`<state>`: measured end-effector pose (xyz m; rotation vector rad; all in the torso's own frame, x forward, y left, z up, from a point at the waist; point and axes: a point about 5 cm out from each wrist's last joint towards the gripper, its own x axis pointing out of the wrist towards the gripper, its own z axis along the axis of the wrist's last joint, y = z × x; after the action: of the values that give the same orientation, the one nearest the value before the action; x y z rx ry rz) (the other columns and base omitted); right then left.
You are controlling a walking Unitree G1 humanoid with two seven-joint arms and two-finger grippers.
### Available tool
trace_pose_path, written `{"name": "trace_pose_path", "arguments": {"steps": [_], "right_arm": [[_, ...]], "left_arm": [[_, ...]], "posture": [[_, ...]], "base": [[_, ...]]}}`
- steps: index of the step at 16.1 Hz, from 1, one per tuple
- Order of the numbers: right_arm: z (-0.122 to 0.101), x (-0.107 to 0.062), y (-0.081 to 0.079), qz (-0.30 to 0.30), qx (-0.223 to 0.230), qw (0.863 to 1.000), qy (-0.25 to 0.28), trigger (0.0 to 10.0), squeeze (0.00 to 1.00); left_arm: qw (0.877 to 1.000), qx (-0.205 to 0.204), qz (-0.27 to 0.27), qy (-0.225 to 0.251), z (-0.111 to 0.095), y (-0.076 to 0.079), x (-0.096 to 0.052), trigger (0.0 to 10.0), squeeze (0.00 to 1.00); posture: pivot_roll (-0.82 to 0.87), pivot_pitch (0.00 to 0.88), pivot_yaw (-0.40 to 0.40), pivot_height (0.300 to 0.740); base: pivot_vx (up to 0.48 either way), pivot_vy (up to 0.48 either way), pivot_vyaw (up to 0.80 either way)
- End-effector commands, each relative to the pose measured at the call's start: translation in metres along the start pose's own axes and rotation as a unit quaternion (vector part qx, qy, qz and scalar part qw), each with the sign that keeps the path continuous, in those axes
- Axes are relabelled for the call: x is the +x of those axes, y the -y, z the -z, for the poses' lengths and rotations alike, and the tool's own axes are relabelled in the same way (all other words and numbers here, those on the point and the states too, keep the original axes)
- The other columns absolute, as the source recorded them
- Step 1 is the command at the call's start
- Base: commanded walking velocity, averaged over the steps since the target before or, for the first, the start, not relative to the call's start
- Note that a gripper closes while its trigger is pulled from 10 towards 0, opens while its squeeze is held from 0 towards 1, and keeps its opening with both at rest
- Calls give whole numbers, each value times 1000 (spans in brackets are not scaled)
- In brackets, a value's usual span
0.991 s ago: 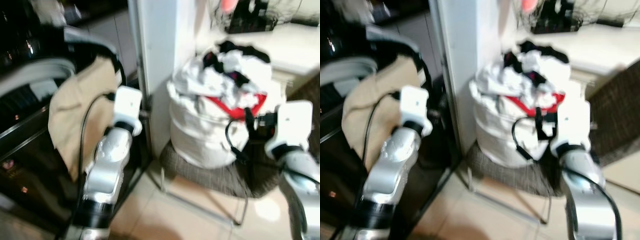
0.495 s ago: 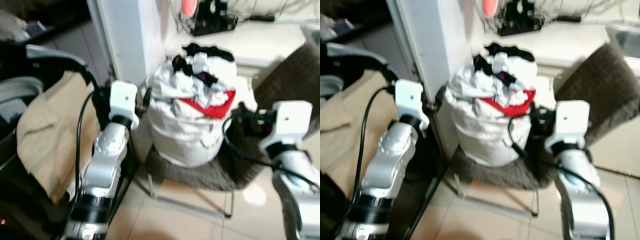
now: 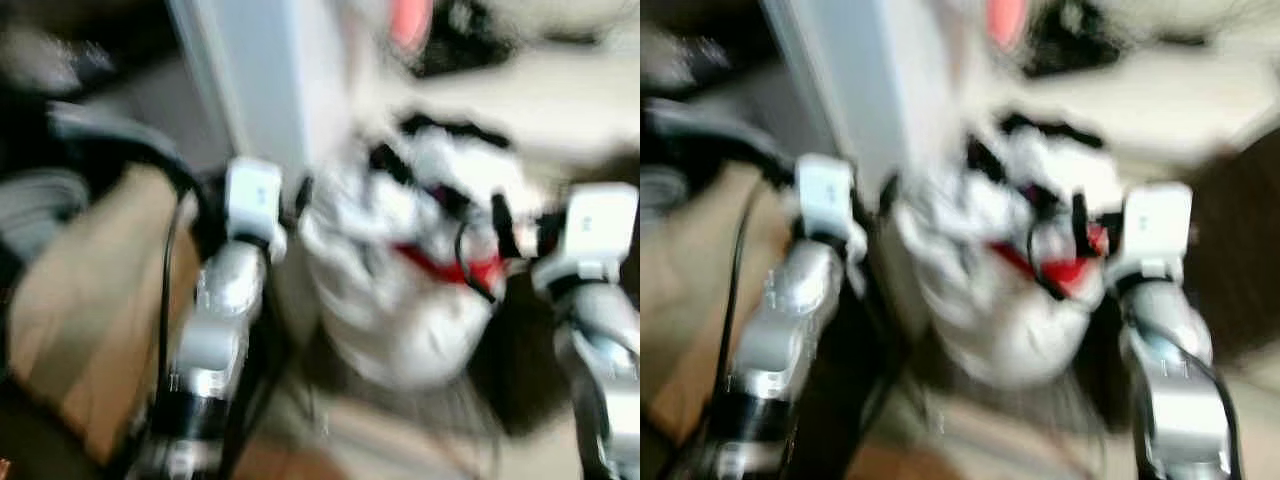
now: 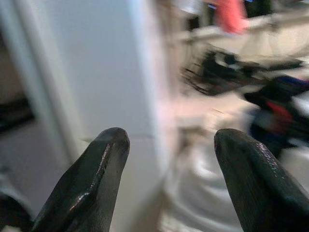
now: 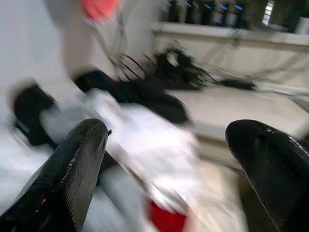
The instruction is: Clothes washing
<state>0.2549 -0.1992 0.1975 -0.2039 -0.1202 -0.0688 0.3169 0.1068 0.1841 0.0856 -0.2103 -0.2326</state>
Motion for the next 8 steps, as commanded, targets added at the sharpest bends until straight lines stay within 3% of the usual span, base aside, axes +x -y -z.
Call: {"name": "trace_pose_path", "arguments": {"steps": [1, 2, 3, 6, 8], "right_arm": [[-5, 0, -7, -8, 8, 1000, 6, 10000, 0], [-6, -3, -7, -4, 31, 999, 8, 10000, 0], [-7, -5, -7, -5, 24, 1000, 8, 10000, 0], [-7, -9, -4, 3, 15, 1000, 4, 10000, 0], [-6, -11, -5, -5, 18, 1000, -6, 10000, 0]], "left_arm": [[1000, 6, -21, 1, -1, -13, -2, 10000, 0], [1000, 3, -18, 0, 0, -12, -3, 10000, 0], [1000, -4, -14, 1, 0, -10, -3, 10000, 0], [1000, -18, -7, 9, -1, -6, -3, 10000, 0], [1000, -4, -7, 1, 0, -9, -4, 10000, 0]], "posture": [[-161, 0, 71, 740], [-165, 0, 74, 740], [-169, 0, 77, 740], [-173, 0, 78, 740], [-170, 0, 77, 740]], "base": [[465, 0, 0], [461, 0, -800], [398, 0, -800], [0, 0, 0], [0, 0, 0]]}}
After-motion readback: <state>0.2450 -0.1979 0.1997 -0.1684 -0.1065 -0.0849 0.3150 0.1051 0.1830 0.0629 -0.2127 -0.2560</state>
